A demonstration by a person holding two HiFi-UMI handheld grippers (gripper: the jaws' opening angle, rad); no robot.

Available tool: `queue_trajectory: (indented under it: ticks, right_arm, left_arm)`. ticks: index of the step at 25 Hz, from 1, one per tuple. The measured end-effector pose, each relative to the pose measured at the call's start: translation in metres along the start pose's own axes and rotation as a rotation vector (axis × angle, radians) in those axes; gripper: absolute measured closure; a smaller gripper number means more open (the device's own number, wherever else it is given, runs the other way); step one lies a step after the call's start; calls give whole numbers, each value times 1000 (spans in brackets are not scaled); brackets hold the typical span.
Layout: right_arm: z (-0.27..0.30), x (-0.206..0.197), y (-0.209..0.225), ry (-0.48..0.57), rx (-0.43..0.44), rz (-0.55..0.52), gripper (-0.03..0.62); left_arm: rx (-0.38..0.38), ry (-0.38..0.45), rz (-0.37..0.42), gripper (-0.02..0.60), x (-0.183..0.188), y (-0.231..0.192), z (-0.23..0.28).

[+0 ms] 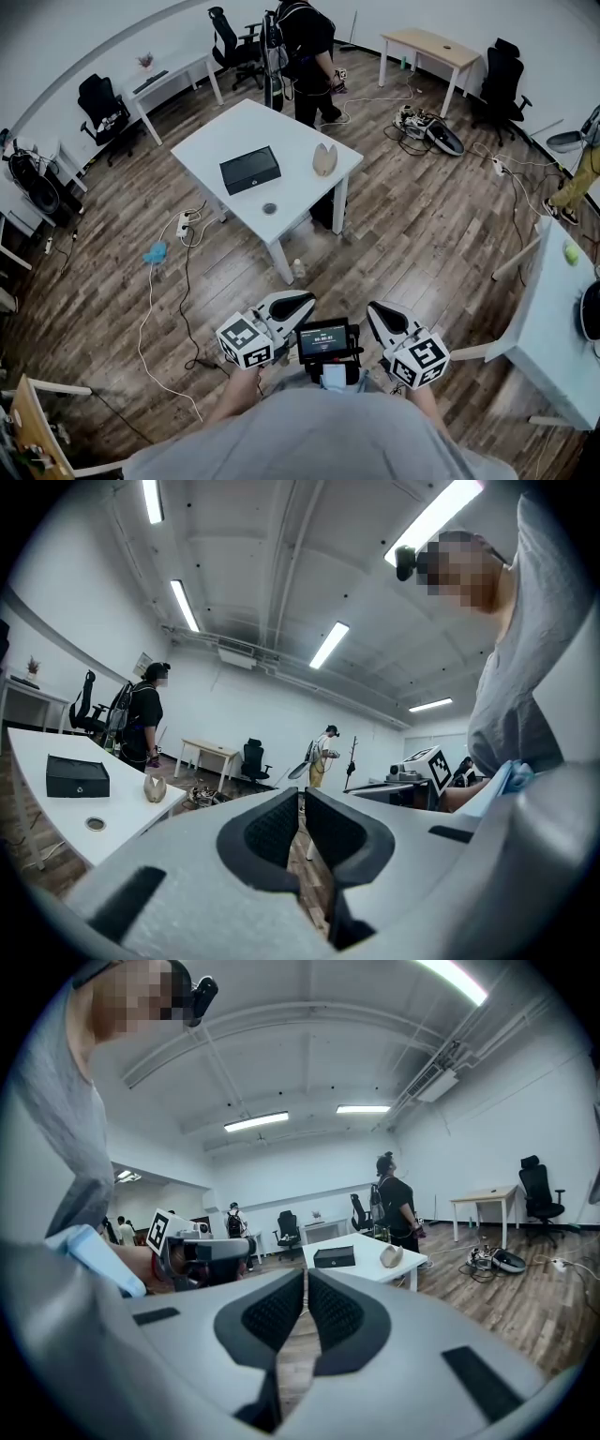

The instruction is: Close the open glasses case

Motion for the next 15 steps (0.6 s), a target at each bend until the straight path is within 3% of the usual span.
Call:
queue_trajectory:
  ticks: [15]
  right_arm:
    - [-2, -2, 22, 2, -4, 15, 560]
  left_arm:
    - [10, -34, -9, 546, -12, 0, 18]
Point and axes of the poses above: the fingertips, and each gripper's own axes: z forward along the fingers, y to its right, x out of its top, the point moved 8 cm from there along -z, backward along the fingers, and after that the axes turned 9 degrees about y, right-handed, at the moved point
